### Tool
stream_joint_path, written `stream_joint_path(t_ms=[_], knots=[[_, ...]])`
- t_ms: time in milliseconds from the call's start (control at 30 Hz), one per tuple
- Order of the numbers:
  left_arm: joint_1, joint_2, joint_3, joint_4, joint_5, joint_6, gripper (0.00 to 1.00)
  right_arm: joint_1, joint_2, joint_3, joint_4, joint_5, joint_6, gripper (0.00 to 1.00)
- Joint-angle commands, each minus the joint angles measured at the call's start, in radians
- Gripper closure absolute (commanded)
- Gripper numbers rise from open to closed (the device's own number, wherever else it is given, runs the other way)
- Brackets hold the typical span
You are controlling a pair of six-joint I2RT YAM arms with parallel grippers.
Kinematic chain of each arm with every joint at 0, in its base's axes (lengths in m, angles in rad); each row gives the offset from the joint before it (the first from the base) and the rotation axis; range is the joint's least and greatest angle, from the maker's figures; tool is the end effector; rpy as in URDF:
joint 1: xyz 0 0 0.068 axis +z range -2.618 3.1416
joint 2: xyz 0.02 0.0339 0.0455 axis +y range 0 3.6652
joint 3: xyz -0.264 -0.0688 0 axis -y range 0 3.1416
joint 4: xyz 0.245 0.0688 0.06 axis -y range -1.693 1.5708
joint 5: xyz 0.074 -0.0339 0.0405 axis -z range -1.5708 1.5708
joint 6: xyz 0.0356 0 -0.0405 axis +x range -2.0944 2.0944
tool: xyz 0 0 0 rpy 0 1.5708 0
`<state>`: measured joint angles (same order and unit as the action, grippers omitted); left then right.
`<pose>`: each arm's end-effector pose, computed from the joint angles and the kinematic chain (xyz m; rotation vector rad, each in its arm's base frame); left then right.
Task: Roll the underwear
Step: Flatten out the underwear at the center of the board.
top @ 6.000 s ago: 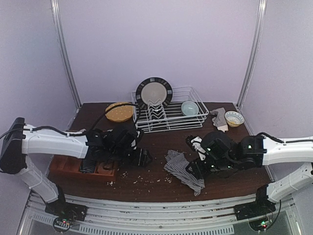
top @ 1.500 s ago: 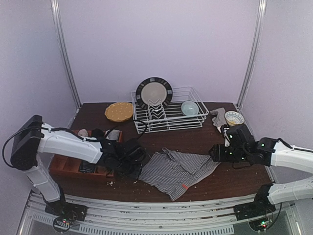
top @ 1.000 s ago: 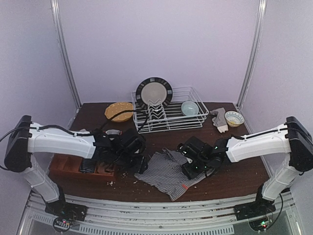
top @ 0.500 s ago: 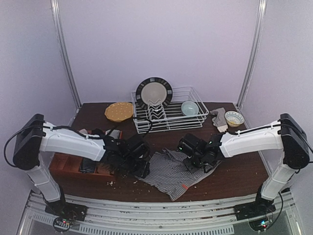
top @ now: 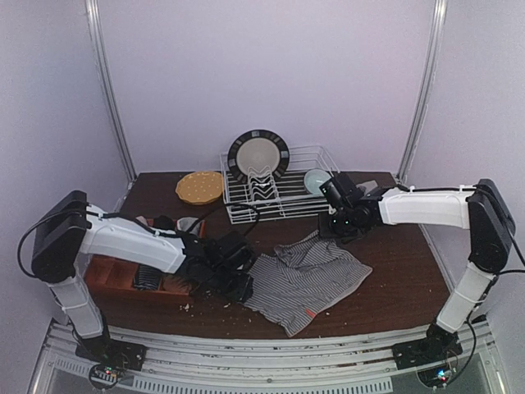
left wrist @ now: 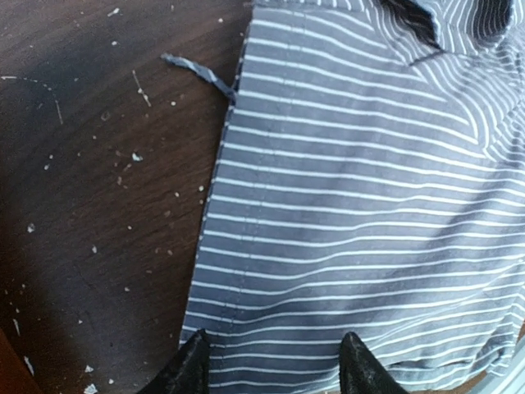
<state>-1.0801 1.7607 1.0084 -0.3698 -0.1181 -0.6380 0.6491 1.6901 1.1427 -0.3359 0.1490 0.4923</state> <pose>0.1626 -0.2954 0.1506 0.5641 2.6788 -0.3673 0.2909 0.2141 0.2149 -0.1275 2.4645 0.3221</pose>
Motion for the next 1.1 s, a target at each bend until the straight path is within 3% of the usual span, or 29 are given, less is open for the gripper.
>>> stream_joint_path(t_ms=[0,200,533,700,867,900,1000,1067], knots=[[-0.005,0.029,0.010,0.022,0.007,0.029,0.50,-0.008,0.048,0.074,0.044,-0.088,0.080,1.00],[-0.004,0.025,0.021,0.014,-0.009,0.037,0.50,0.054,0.012,0.102,0.011,-0.187,0.125,1.00],[-0.004,-0.067,-0.027,0.031,-0.043,-0.001,0.50,0.199,-0.018,0.077,0.038,-0.174,0.234,1.00],[-0.004,-0.100,-0.026,0.045,-0.050,0.010,0.47,0.131,-0.053,0.072,0.030,-0.060,0.214,1.00],[-0.005,-0.003,0.026,0.036,0.002,0.018,0.48,-0.018,-0.053,0.002,0.056,-0.007,0.203,1.00],[-0.004,0.012,0.025,0.045,0.011,0.012,0.49,-0.058,-0.040,-0.005,0.051,-0.001,0.199,0.97],[-0.004,0.029,0.018,0.059,0.024,-0.001,0.49,-0.105,-0.034,-0.023,0.030,0.033,0.166,0.59],[-0.004,0.024,0.016,0.053,0.018,0.000,0.49,-0.104,-0.078,-0.049,0.028,0.039,0.144,0.44]])
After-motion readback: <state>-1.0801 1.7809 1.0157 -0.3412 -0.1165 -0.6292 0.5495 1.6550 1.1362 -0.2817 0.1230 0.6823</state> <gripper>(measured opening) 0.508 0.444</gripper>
